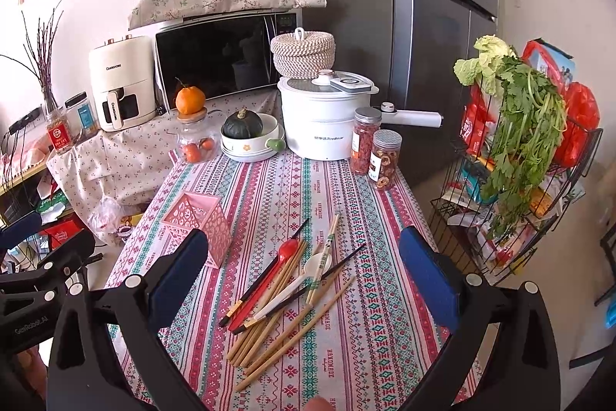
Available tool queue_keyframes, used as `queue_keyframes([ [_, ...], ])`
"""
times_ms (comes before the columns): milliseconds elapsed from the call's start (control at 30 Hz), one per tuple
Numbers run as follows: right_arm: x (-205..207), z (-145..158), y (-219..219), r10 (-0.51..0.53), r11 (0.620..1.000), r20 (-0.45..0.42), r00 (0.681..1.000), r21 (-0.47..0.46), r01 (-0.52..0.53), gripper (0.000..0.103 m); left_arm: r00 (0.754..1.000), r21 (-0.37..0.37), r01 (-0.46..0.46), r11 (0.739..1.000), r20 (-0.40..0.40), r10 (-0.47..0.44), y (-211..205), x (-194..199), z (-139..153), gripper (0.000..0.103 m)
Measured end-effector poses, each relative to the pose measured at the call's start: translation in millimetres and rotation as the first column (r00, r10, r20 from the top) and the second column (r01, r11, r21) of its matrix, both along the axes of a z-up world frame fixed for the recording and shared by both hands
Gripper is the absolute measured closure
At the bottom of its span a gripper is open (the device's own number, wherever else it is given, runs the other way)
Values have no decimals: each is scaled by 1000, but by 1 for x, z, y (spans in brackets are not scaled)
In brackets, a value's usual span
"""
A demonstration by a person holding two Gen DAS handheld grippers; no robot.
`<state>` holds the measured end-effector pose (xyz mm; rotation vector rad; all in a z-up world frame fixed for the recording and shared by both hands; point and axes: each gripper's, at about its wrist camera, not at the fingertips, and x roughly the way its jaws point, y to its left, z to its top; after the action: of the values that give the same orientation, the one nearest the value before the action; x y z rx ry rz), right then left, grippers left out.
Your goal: Organize utensils
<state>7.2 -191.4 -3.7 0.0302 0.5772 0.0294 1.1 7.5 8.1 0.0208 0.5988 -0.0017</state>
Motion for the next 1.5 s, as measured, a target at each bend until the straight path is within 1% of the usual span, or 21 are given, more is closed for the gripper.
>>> queue_keyframes([
  [133,-3,5,1,2,1000,24,1000,-4,-2,7,1000,3,-6,1000,16,6,-2,-2,3,7],
  [267,-4,6,2,3,1000,29,1000,-4,-2,6,1000,5,-11,1000,25,11,-2,-3,5,7],
  [1500,2,-2,2,13,1000,-14,1000,6,-13,6,1000,3,-10,1000,25,10,-1,-4,3,7],
])
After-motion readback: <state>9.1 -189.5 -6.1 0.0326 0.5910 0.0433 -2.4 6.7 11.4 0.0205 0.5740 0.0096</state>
